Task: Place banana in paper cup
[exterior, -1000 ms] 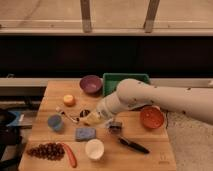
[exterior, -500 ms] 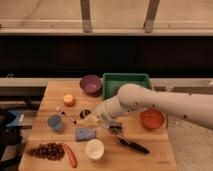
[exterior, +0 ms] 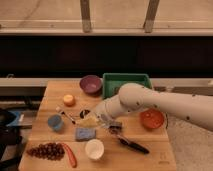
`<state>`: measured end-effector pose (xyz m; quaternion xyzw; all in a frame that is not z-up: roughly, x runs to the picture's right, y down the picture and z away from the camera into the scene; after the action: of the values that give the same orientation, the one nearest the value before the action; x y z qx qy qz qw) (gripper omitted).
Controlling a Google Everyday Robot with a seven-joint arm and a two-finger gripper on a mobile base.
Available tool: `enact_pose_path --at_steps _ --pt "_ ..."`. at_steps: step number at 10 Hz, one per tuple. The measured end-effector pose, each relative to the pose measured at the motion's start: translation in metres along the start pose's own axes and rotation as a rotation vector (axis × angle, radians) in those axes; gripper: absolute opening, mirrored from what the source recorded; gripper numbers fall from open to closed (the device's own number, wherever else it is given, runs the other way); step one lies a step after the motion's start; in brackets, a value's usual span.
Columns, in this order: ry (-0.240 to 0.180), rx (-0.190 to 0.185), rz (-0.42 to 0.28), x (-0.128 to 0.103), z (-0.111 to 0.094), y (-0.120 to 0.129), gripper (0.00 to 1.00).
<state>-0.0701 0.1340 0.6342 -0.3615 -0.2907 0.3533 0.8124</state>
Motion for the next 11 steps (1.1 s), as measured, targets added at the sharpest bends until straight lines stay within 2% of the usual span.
enact_pose_path --at_steps 7,11 --pt "-0.02 -0.057 0.016 0.006 0.001 0.032 0.0" --pt "-0.032 -0.073 0.045 0.014 -0.003 0.048 0.0"
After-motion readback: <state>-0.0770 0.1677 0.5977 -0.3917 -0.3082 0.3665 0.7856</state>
